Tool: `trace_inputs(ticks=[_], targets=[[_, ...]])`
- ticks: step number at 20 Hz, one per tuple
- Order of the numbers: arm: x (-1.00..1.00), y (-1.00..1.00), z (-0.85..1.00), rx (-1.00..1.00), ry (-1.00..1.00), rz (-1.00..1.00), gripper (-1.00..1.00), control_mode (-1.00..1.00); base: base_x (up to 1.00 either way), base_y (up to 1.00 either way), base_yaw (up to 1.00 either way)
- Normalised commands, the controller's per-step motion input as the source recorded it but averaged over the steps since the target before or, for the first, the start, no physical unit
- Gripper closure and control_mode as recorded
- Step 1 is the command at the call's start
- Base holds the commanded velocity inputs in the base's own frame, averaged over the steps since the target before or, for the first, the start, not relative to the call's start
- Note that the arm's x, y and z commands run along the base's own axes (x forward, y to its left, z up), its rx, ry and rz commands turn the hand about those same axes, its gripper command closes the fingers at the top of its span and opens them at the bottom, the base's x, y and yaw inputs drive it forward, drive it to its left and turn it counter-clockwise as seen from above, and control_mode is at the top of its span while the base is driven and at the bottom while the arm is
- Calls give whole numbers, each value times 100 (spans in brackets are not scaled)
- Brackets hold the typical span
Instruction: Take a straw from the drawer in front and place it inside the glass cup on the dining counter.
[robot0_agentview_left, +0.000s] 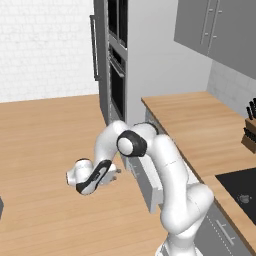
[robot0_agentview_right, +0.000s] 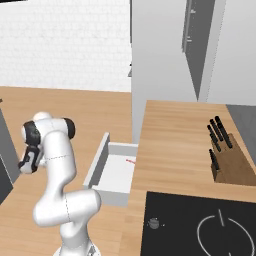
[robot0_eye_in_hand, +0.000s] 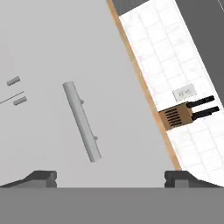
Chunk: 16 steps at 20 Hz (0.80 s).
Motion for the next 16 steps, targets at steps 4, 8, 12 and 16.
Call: trace_inputs(ticks=[4,8,12,16], targets=[[-40,-10,88,8,-26,-3,-100,-100,0,0,0],[-38,-31,74,9,-26,-8,-100,-100,0,0,0],[-37,-32,74,18,-28,-8,-100,-100,0,0,0],[-34,-29,57,25,-35,-10,-100,-100,0,0,0]])
